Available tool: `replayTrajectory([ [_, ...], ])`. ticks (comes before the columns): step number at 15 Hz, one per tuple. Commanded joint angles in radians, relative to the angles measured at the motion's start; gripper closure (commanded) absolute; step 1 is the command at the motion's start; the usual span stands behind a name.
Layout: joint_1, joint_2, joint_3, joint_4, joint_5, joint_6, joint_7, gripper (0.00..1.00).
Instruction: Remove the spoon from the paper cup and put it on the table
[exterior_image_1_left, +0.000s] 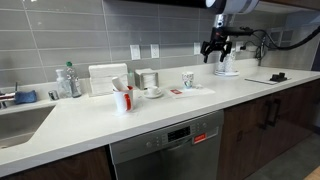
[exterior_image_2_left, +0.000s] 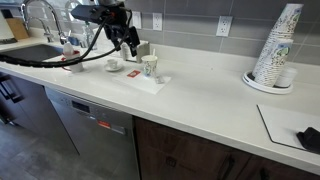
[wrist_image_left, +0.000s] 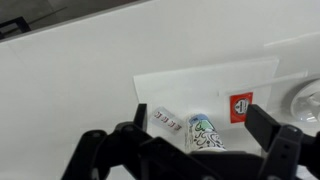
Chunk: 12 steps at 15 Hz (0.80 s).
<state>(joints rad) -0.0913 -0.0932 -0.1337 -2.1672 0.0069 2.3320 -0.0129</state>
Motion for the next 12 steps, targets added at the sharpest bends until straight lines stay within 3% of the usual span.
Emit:
replayTrajectory([
  [1,-0.004,0.082,0.038,0.076,-0.111,0.075,0.163,0.00],
  [6,0.012,0.163,0.054,0.152,-0.312,0.163,0.389,0.00],
  [12,0.080,0.253,0.046,0.253,-0.517,0.140,0.615,0.00],
])
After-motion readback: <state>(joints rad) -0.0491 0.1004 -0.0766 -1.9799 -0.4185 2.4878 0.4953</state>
